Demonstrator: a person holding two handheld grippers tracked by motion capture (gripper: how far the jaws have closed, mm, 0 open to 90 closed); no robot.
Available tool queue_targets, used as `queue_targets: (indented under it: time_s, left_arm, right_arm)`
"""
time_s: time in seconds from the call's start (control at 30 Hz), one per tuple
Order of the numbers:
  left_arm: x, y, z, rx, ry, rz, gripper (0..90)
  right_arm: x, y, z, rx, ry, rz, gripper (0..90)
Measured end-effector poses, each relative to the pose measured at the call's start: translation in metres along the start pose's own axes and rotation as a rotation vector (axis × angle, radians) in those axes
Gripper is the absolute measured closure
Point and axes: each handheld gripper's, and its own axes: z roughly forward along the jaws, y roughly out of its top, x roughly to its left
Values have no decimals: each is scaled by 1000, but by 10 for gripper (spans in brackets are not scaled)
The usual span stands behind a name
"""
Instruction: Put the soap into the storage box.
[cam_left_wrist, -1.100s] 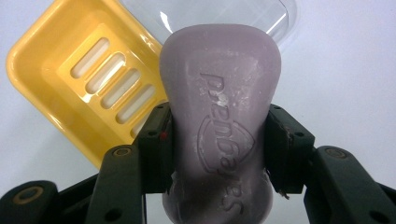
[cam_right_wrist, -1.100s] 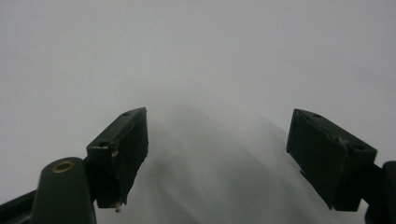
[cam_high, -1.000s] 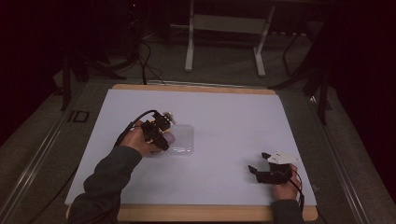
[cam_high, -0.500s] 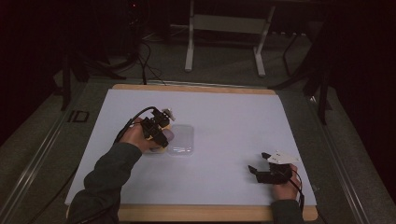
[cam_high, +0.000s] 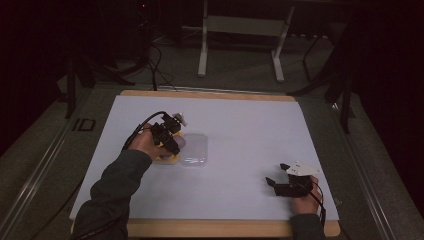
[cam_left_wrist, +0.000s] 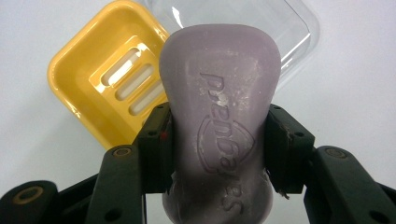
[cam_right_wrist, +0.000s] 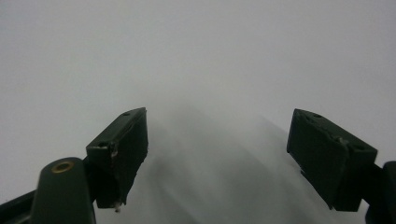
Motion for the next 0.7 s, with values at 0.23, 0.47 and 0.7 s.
queue_targets:
  time_s: [0.23,0.47,0.7]
  left_arm:
    - [5,1,1,6,-1,-11,500]
    - [8,1,3,4,-5,-24,500]
    - [12,2,5,4,-3,-44,500]
  right_arm:
    - [0,0,0,0,0,0,201]
    - [0,0,0,0,-1,0,201]
    - [0,0,0,0,-1,-1,201]
